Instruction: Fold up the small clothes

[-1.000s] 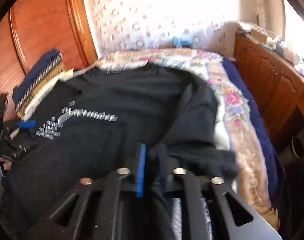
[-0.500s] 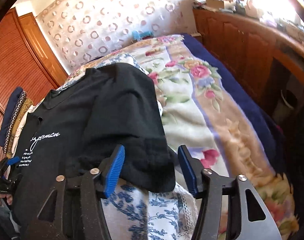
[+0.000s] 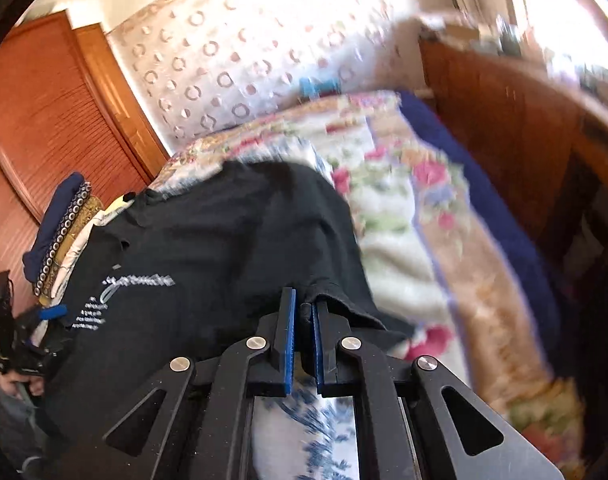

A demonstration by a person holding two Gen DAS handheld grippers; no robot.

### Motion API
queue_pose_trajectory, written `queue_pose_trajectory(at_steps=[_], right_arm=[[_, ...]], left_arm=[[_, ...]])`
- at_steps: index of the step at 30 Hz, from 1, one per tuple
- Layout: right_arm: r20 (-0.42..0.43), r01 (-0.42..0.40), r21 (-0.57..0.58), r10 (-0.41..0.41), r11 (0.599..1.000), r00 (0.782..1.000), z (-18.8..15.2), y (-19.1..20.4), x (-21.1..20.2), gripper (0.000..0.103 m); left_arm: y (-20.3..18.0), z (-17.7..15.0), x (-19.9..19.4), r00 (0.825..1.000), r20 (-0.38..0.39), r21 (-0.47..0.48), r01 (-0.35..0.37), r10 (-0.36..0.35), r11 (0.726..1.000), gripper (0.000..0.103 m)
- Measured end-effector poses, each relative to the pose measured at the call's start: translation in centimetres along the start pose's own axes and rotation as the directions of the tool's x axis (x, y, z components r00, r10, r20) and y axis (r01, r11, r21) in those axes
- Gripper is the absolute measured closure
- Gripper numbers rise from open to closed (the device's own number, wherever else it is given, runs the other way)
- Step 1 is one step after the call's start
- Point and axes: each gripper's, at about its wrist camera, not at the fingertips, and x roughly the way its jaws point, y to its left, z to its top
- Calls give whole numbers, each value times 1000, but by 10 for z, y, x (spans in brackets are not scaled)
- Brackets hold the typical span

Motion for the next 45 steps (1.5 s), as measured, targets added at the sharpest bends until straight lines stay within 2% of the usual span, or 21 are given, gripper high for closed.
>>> queue_pose_trajectory(at_steps=[2,5,8,10,11,12,14,17,22,26,31,32,34,36,37,40,45], right_arm=[[40,3,-60,0,998,999,11,23,-9,96],[66,-40,-156,51,987,997,25,65,-8,96],[9,-143,-274,151,951,988,21,112,4,96],[-23,-141,-320,142,937,990,12,130,12,85],[-27,-133,-334,131,933,991,7,132,16,65],[-23,-134,-329,134,935,991,2,129,17,55],[-11,-114,-287,116,951,993,-1,112,19,55],[-2,-12,-224,12,975,1000,-3,82,22,55],[-87,44,-155,-58,987,994,-31,45,23,55],[-142,61,-91,-74,994,987,-54,24,30,55],[-183,55,-85,-69,995,981,-57,31,42,55],[-185,57,-94,-74,994,980,-57,33,41,56],[-184,63,-113,-83,992,979,-48,40,40,69],[-192,40,-124,-64,991,979,-43,40,37,94],[-190,37,-135,-62,990,980,-42,42,41,98],[-151,17,-150,-39,988,988,-34,46,34,99],[-63,-35,-238,21,971,998,16,91,24,99]], left_arm=[[-4,4,-11,999,32,8,-2,2,1000,5],[-8,7,-23,997,70,23,-13,12,1000,5],[-7,4,-24,997,71,23,-18,16,1000,5],[-7,0,-24,998,61,20,-15,13,1000,5],[-7,-2,-23,998,58,20,-11,10,1000,5],[-8,-2,-23,998,58,20,-8,7,1000,5],[-8,-4,-25,998,63,20,-1,0,1000,5],[-11,-3,-30,997,76,13,12,-13,1000,5],[-16,-2,-35,994,100,9,33,-34,999,5],[-21,-3,-33,995,95,8,43,-43,999,5],[-22,-5,-33,994,95,2,47,-47,999,5],[-21,-5,-34,994,95,1,48,-47,999,5],[-20,-6,-35,994,97,-4,48,-47,999,5],[-18,-7,-36,994,99,-11,47,-46,999,5],[-17,-8,-36,994,101,-17,47,-45,999,5],[-12,-9,-37,993,106,-32,48,-45,998,5],[-5,-13,-41,992,117,-54,45,-38,998,5]])
